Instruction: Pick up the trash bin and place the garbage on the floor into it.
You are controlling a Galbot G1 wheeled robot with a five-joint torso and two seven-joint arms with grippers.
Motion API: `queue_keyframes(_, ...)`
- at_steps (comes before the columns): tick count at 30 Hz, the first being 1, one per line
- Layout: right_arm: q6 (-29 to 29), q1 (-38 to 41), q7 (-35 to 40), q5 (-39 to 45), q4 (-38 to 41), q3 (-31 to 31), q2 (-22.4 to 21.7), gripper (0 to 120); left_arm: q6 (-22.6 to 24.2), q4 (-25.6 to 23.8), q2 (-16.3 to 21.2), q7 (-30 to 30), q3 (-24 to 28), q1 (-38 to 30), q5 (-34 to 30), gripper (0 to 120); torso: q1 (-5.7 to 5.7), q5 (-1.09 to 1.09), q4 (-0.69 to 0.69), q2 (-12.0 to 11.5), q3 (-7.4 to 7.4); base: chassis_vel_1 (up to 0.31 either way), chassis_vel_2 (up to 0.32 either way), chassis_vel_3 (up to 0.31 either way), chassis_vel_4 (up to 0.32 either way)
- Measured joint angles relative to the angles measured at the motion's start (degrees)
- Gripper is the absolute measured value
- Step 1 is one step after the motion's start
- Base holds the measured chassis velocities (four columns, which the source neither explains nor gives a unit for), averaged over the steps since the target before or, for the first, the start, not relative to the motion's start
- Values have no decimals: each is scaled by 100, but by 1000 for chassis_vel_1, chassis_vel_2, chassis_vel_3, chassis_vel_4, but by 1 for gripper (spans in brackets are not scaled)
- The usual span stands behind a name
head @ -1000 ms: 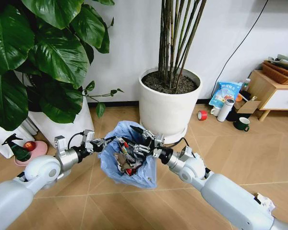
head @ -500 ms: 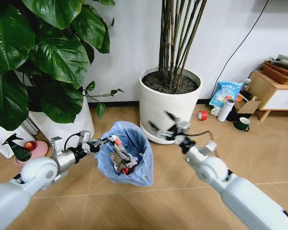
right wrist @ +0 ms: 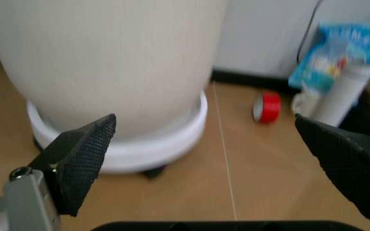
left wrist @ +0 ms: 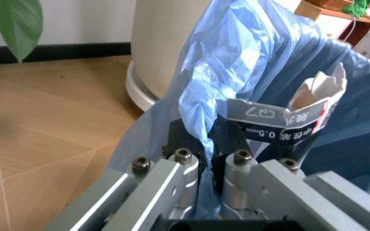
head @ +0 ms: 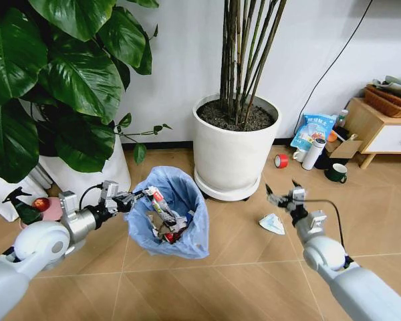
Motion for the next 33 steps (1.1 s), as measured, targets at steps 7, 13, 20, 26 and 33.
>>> queue_keyframes(7,-413,290,340,-34,-799,-484,277,100,0,-77,48,30,-267,325,23,0,0,-1,0,0,0,0,0,0,0)
queue_keyframes(13,-521,593,412,-120,-1419,-684,476,100,-4,-82,105,49,-325,348,-4,0,0,-2,0,0,0,0,0,0,0)
queue_keyframes(20,-537,935,348,-226,-2203,-891,733,100,-6,-61,136,68,-329,323,-35,0,0,-2,-1,0,0,0,0,0,0)
queue_keyframes(26,-425,1397,214,-444,-3098,-992,1261,96,-8,-54,138,74,-328,317,-55,0,1,-4,-1,-1,1,0,0,0,0)
queue_keyframes(33,-226,1799,83,-729,-3869,-960,1679,69,-11,-51,171,90,-387,369,-66,0,1,-2,2,-1,1,0,0,0,0)
